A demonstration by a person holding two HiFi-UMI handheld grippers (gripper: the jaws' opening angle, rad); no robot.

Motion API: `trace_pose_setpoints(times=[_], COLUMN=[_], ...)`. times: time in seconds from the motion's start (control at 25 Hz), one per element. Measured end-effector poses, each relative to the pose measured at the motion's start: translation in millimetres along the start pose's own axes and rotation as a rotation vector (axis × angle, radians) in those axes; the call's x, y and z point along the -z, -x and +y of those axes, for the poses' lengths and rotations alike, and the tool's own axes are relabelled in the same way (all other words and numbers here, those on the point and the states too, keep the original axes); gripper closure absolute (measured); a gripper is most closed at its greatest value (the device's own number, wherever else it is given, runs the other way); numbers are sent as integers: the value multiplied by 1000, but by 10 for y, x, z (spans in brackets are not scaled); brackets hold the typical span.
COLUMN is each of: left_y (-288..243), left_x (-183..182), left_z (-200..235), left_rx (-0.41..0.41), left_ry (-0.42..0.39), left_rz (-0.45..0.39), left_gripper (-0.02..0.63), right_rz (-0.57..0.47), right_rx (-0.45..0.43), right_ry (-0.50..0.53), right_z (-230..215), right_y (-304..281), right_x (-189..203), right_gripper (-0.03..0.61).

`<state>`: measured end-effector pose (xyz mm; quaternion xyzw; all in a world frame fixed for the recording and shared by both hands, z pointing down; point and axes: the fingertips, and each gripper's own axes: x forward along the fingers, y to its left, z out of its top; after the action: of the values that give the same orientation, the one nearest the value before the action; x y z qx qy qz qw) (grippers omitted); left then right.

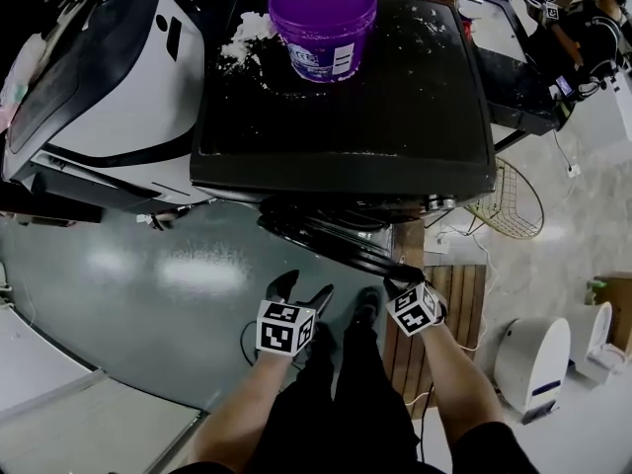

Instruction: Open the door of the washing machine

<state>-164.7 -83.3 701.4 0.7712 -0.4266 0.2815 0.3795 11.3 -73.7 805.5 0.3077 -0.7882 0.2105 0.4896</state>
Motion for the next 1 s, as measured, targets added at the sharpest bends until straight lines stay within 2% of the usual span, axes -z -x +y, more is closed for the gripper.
trace_pose_setpoints(times=[0.16,0.28,0.48,0.72,1.0], left_y=[17,18,41,130,296], left_x=[67,112,330,548,787], left_z=[-9,-98,-254,-275,-129], left_rx=[3,24,51,55,19], left_ry=[28,21,-3,-19,39], left_rz=[-4,3,47,70,49], left_gripper=[262,265,272,295,327], right_rz=[-10,-15,2,-34,-121], right_rx=[36,30,-40,-126,-69], right_ry=[-68,-108,-114,-93,-134], right_z=[190,365,796,1234,1276], right_y=[22,48,169,477,713], right_x=[55,117,226,297,260], right_gripper=[436,436,446,449,476])
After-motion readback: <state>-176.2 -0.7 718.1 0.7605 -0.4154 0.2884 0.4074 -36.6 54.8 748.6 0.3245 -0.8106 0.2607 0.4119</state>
